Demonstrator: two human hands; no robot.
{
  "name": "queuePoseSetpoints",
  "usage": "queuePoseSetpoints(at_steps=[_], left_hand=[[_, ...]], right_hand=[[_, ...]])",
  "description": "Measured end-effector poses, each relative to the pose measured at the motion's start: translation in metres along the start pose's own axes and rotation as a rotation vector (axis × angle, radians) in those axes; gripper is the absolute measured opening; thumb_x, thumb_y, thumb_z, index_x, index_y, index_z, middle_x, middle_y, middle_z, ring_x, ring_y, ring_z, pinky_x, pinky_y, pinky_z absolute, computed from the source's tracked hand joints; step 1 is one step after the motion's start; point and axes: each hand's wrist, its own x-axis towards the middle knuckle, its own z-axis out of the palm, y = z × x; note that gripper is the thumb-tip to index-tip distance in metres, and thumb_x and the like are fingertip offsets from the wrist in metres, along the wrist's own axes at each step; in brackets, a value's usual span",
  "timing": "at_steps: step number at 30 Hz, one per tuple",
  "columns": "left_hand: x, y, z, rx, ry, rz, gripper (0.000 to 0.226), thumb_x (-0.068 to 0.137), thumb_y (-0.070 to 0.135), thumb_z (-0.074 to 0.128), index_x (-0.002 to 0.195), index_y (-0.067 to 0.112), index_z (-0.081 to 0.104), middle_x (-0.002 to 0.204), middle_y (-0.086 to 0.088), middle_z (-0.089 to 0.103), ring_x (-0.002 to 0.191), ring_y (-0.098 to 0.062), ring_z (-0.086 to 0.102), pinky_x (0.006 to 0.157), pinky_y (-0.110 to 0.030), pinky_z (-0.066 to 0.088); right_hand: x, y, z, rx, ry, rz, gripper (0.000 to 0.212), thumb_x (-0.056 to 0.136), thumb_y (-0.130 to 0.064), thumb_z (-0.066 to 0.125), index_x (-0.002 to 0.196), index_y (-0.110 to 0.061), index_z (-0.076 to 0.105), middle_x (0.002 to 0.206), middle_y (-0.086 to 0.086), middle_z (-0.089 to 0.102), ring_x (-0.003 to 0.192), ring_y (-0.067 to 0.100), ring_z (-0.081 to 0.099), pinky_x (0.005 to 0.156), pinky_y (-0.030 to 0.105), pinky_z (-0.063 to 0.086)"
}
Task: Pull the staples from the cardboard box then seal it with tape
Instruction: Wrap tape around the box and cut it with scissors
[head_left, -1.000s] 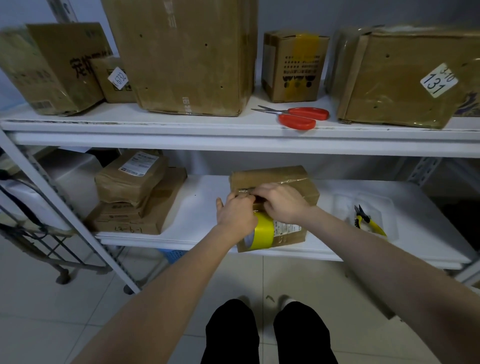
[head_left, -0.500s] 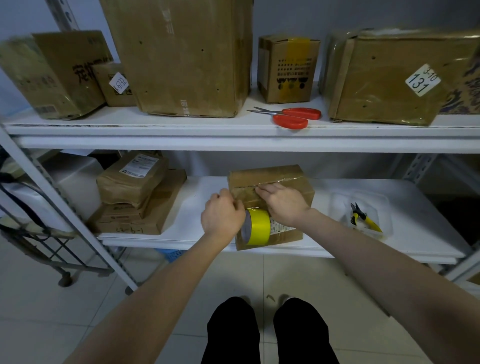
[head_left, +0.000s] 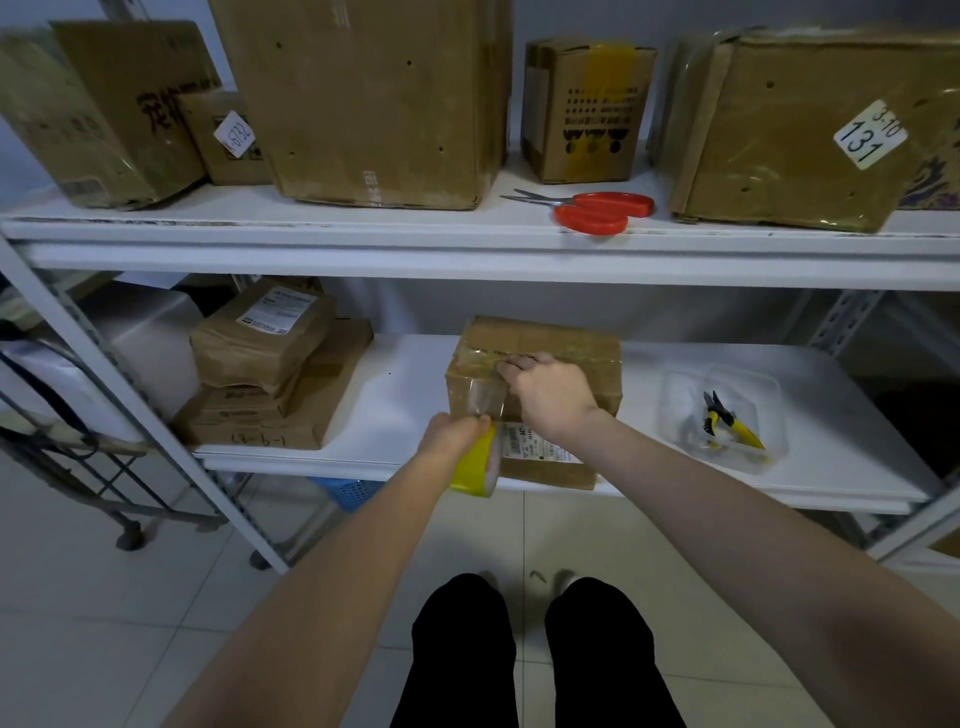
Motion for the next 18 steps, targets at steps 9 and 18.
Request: queuePoseSetpoints(at_steps=[9, 18], left_hand=[[-0.001, -0.006, 0.006, -0.037, -0.014, 0.043, 0.048, 0.077, 0.044, 0.072, 0.106, 0.007, 0.062, 0.113, -0.017, 0.064, 0.108, -0.034, 0.061, 0.098, -0.047, 0.049], [0.0, 0.003, 0.007, -0.004, 0.162, 0.212, 0.019, 0.074, 0.016, 0.077, 0.072, 0.021, 0.058, 0.089, -0.003, 0.064, 0.097, -0.026, 0.061, 0.09, -0.032, 0.047]], right_hand=[[0.004, 0.006, -0.018, 0.05, -0.026, -0.047, 0.044, 0.086, -0.041, 0.05, 0.123, -0.018, 0.057, 0.118, 0.004, 0.062, 0.111, 0.026, 0.054, 0.07, 0.032, 0.044], [0.017, -0.008, -0.012, 0.003, 0.074, 0.012, 0.042, 0.091, -0.049, 0.051, 0.116, -0.015, 0.057, 0.112, 0.007, 0.062, 0.11, 0.027, 0.054, 0.064, 0.031, 0.034]])
